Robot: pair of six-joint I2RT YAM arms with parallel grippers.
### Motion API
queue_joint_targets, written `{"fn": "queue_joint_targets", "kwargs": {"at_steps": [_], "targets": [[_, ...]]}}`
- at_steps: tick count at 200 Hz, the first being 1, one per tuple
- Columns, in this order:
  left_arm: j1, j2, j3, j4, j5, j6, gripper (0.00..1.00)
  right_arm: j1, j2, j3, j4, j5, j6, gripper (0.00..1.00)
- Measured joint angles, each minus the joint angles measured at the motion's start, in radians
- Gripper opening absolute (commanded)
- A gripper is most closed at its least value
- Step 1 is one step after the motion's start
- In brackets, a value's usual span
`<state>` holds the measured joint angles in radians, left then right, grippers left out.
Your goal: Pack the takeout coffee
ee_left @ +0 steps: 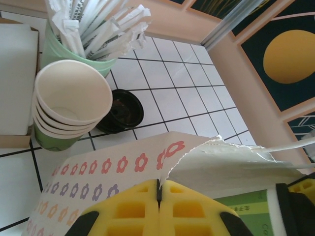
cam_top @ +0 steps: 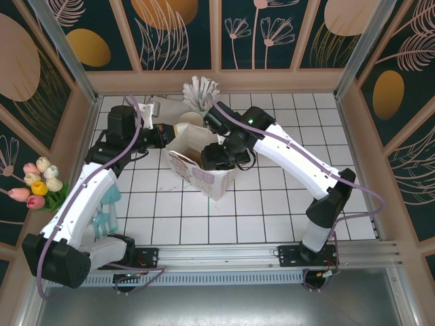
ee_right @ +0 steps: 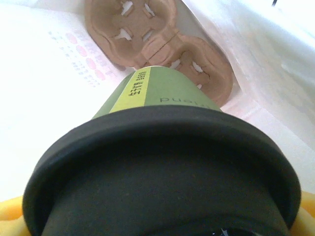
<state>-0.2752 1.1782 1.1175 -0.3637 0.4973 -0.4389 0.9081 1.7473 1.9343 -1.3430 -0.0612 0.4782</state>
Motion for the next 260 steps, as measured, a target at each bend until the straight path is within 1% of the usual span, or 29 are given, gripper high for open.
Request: {"fn": "queue_joint_targets", "kwargs": {"at_steps": [49, 93, 133, 170, 185, 212, 226, 260], "targets": [[-0.001, -0.003, 0.0, 0.005, 0.056, 0.0, 0.0, -0.007, 0.022, -0.035, 0.006, -0.001, 0.0, 0.47], [-0.001, -0.008, -0.024, 0.024, 0.097, 0.0, 0.0, -0.003, 0.109, 0.016, 0.006, -0.005, -0.027, 0.46], [-0.007, 0.0, -0.026, 0.016, 0.094, 0.015, 0.0, -0.002, 0.154, 0.083, -0.001, 0.023, -0.083, 0.47], [-0.008, 0.047, 0.019, -0.034, 0.068, 0.058, 0.0, -0.002, 0.154, 0.11, -0.005, 0.072, -0.214, 0.46], [-0.009, 0.072, 0.053, -0.053, 0.053, 0.069, 0.0, -0.002, 0.154, 0.11, -0.005, 0.077, -0.278, 0.45], [-0.009, 0.106, 0.103, -0.079, 0.036, 0.078, 0.0, -0.002, 0.154, 0.105, -0.005, 0.084, -0.394, 0.47], [-0.009, 0.111, 0.11, -0.085, 0.036, 0.079, 0.0, -0.002, 0.154, 0.105, -0.005, 0.089, -0.438, 0.47], [-0.009, 0.111, 0.11, -0.087, 0.041, 0.079, 0.0, -0.005, 0.154, 0.105, -0.005, 0.087, -0.51, 0.44]]}}
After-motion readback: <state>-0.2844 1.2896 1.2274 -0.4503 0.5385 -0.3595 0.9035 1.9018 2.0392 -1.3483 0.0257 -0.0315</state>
